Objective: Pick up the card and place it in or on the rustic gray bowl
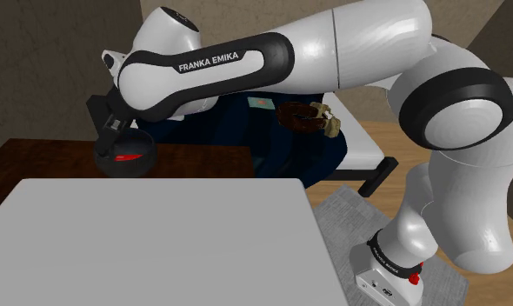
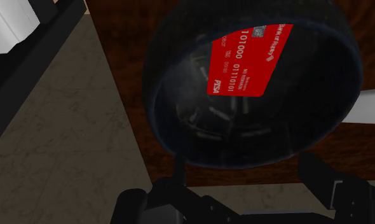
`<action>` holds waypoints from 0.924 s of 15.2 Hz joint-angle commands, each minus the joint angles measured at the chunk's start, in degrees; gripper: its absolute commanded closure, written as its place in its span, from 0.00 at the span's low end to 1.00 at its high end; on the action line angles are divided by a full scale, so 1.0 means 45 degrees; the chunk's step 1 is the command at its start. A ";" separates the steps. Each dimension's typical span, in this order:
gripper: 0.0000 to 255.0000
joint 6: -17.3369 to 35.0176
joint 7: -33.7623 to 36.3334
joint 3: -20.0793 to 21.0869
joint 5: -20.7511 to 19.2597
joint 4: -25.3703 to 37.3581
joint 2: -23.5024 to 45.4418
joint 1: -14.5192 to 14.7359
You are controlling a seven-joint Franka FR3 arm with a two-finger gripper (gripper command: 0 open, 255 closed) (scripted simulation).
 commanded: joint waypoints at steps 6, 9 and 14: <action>0.00 -0.0563 0.0107 -0.0246 -0.0279 -0.0991 -0.1534 0.0052; 0.00 -0.0563 0.0108 -0.0245 -0.0280 -0.0991 -0.1534 0.0051; 0.00 -0.0561 0.0107 -0.0244 -0.0279 -0.0989 -0.1532 0.0051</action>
